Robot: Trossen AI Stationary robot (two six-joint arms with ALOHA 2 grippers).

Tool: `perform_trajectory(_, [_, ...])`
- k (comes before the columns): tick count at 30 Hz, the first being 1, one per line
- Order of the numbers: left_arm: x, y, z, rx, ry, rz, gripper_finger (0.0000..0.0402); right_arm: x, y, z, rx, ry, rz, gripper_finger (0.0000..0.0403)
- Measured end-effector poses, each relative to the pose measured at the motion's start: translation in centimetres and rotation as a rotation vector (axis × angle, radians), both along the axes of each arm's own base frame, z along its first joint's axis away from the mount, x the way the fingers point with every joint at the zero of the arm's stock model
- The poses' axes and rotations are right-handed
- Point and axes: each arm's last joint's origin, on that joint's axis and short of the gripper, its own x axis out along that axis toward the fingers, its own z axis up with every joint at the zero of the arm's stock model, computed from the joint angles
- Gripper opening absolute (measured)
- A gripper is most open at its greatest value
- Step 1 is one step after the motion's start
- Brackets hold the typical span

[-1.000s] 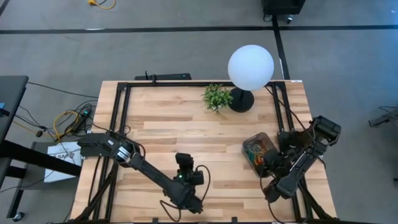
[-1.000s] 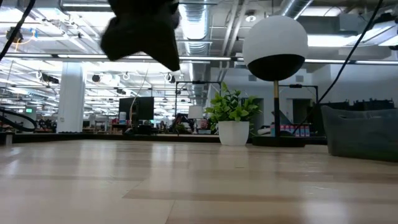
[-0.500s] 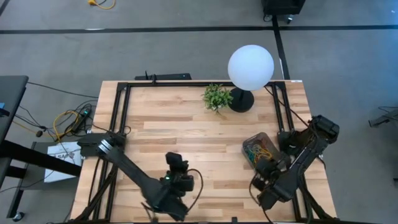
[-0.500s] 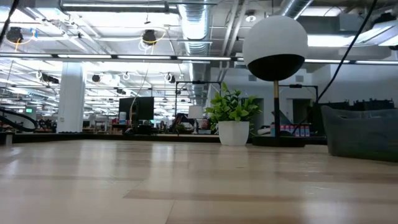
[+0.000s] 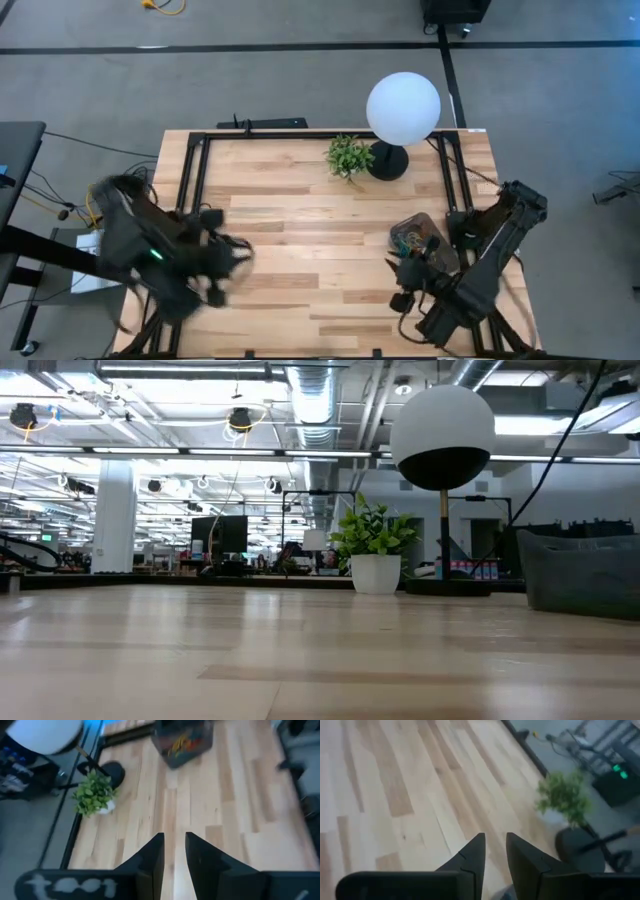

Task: Pick and place items into bin
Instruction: Return to Home Position

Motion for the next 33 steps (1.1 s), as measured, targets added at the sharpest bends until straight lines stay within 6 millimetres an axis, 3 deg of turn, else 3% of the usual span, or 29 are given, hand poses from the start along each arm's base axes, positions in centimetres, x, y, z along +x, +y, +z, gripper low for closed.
perform_trajectory(6, [-6.8, 5.7, 4.8, -0.293, -0.169, 0.004, 0.0070, -4.0, -3.8, 6.3, 0.211, -0.195, 0.044, 0.0071])
perform_trajectory(10, [-9.7, 8.0, 4.6, -0.335, -0.210, -0.026, 0.0070, -6.7, -6.4, 7.6, 0.310, -0.325, 0.100, 0.0071])
perform_trajectory(13, [-10.7, 8.8, 2.2, -0.285, -0.256, 0.019, 0.0070, -7.5, -7.5, 6.3, 0.348, -0.410, 0.178, 0.0071])
perform_trajectory(16, [-10.9, 8.7, -1.8, -0.242, -0.319, 0.071, 0.0070, -6.9, -7.7, 3.6, 0.383, -0.459, 0.302, 0.0071])
perform_trajectory(21, [-9.7, 6.6, -10.5, -0.213, -0.397, 0.069, 0.0070, -4.8, -8.3, -0.6, 0.443, -0.603, 0.788, 0.0071])
perform_trajectory(23, [-9.3, 6.4, -13.0, -0.231, -0.450, 0.066, 0.0070, -4.3, -9.3, -1.7, 0.452, -0.680, 0.942, 0.0071])
perform_trajectory(27, [-9.2, 7.1, -15.6, -0.365, -0.485, 0.004, 0.0071, -4.4, -11.8, -3.5, 0.569, -0.671, 0.912, 0.0071])
perform_trajectory(33, [-10.8, 9.5, -15.8, -0.474, -0.601, -0.147, 0.0071, -5.7, -13.4, -3.6, 0.575, -0.741, 0.879, 0.0071])
